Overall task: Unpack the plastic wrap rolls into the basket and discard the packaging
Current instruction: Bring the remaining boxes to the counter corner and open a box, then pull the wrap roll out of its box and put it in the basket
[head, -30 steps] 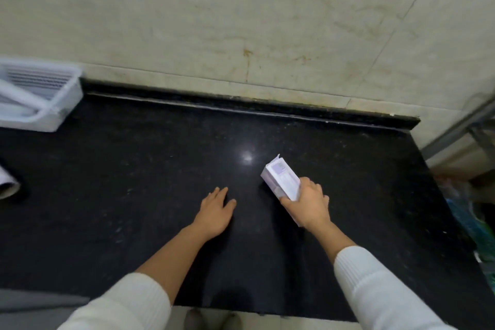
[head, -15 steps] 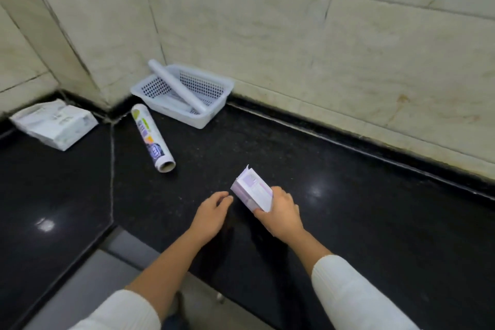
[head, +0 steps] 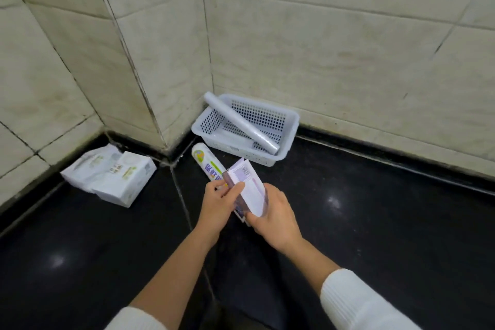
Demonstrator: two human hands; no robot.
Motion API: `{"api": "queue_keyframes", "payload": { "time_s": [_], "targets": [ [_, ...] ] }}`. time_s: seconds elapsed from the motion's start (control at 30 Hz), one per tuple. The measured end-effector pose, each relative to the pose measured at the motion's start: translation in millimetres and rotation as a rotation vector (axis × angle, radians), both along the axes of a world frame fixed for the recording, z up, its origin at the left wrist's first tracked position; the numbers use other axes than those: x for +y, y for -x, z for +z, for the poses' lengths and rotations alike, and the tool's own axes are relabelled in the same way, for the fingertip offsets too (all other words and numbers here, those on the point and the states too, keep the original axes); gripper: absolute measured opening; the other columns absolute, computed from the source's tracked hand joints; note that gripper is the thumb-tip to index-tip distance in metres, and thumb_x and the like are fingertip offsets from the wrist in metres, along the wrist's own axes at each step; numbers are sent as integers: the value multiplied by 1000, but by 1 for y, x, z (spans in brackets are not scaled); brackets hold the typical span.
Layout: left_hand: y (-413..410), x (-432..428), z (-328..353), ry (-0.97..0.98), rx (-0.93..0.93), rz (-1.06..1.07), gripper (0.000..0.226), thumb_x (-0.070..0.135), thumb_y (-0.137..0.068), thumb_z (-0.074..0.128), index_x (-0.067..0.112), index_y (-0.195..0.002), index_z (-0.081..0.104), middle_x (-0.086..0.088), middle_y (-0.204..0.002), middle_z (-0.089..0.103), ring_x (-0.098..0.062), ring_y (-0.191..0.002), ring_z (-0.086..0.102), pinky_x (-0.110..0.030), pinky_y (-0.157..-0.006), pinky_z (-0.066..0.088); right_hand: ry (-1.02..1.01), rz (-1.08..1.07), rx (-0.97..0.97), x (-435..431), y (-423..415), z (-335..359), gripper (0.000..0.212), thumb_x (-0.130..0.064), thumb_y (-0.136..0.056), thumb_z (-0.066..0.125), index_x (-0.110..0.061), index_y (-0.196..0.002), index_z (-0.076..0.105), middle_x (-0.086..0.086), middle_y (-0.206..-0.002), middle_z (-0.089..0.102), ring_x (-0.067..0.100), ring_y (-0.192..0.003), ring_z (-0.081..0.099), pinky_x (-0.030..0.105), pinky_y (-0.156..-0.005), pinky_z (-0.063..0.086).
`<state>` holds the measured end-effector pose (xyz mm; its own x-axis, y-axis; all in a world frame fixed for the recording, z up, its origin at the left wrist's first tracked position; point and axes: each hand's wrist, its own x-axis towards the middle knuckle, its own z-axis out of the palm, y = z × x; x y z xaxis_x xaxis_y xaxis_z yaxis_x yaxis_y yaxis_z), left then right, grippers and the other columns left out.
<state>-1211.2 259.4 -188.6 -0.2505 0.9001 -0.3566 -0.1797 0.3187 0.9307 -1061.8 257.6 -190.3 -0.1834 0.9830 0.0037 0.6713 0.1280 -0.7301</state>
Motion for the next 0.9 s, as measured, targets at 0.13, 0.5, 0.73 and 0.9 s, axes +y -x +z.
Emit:
{"api": "queue_keyframes", "payload": {
  "time_s": [0.13, 0.5, 0.73, 0.9],
  "targets": [
    [36, 22, 6, -29, -115, -25, 32, 33, -85, 70, 24, -111, 54, -2, -112, 68, -13, -97, 70, -29, -73, 57, -9, 102, 26, 12, 16, 14, 59, -60, -78, 55, -32, -130, 46, -13, -121, 53, 5, -110, 48, 28, -91, 46],
    [85, 41, 15, -78, -258, -277, 44, 43, -82, 68, 17, -118, 67, -11, -121, 69, -29, -114, 64, -46, -101, 48, 303, 15, 381, 83, 43, 82, 42, -43, -90, 58, -22, -127, 59, -2, -118, 65, 14, -107, 61, 32, -88, 52],
    [87, 22, 25, -42, -11, -354, 55, 48, -74, 74, 24, -122, 62, 2, -113, 72, -16, -104, 69, -34, -87, 54, 424, 134, 435, 86, 54, 75, 34, -33, -89, 66, -2, -100, 73, 0, -71, 69, 15, -73, 66, 36, -79, 57],
    [73, 23, 40, -104, 248, -485, 65, 28, -64, 85, 37, -121, 54, 11, -110, 70, 1, -98, 66, -17, -72, 53, 471, 192, 433, 88, 43, 73, 35, -35, -89, 65, -2, -99, 73, 5, -78, 74, 15, -73, 69, 31, -75, 60]
  ]
}}
